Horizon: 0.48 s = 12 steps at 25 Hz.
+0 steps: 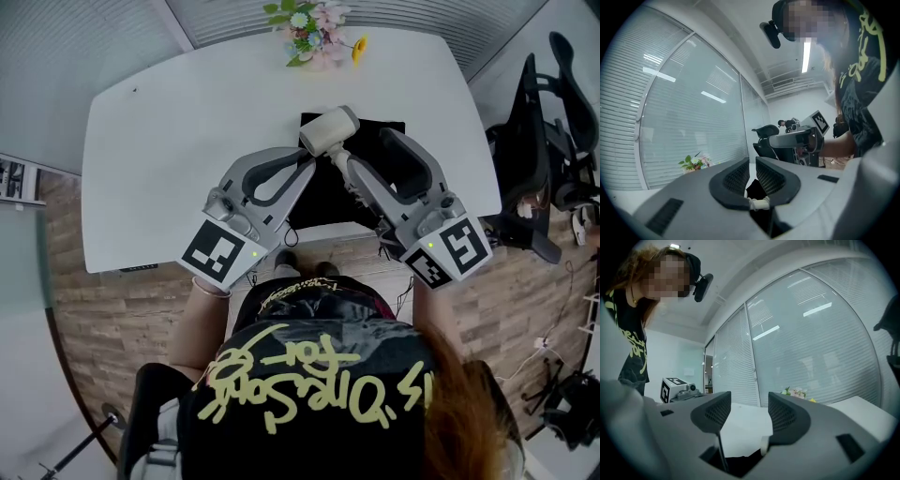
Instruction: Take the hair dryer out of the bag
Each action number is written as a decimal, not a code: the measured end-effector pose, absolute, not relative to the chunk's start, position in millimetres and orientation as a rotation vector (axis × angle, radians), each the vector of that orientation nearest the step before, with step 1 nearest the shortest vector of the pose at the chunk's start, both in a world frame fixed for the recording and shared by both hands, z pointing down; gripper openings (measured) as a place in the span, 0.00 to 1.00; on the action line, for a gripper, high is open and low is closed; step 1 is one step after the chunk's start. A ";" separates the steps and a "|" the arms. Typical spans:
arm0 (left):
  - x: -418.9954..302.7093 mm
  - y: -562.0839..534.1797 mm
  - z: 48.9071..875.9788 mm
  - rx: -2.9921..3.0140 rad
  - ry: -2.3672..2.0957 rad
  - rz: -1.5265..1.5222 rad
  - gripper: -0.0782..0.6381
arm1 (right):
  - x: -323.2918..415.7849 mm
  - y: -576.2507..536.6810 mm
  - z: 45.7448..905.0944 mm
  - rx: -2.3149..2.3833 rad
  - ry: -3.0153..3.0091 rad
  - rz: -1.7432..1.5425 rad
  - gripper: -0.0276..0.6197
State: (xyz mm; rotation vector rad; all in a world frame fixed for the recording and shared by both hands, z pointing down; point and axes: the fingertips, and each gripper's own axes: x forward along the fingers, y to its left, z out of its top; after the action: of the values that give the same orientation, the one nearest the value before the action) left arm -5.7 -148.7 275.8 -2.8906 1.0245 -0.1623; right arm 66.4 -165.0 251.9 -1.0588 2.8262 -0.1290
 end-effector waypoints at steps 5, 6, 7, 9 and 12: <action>-3.5 -145.7 273.1 -2.882 1.054 -0.149 0.16 | 66.9 -156.3 251.1 -1.031 2.869 -0.068 0.42; -2.3 -144.5 272.6 -2.881 1.056 -0.147 0.16 | 67.5 -155.1 251.7 -1.034 2.877 -0.057 0.42; -0.9 -143.2 272.1 -2.878 1.057 -0.146 0.16 | 68.2 -154.1 252.3 -1.037 2.882 -0.048 0.41; 2.3 -140.5 271.7 -2.871 1.060 -0.150 0.16 | 70.4 -151.5 252.7 -1.034 2.887 -0.036 0.34; 7.2 -136.4 271.4 -2.863 1.068 -0.156 0.15 | 74.9 -147.1 252.9 -1.020 2.885 -0.036 0.30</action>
State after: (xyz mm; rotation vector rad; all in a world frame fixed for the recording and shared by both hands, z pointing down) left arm 7.2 -136.4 271.4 -2.8627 1.0682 -0.1564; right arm 74.9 -147.1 252.9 -1.0199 2.8852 -0.0364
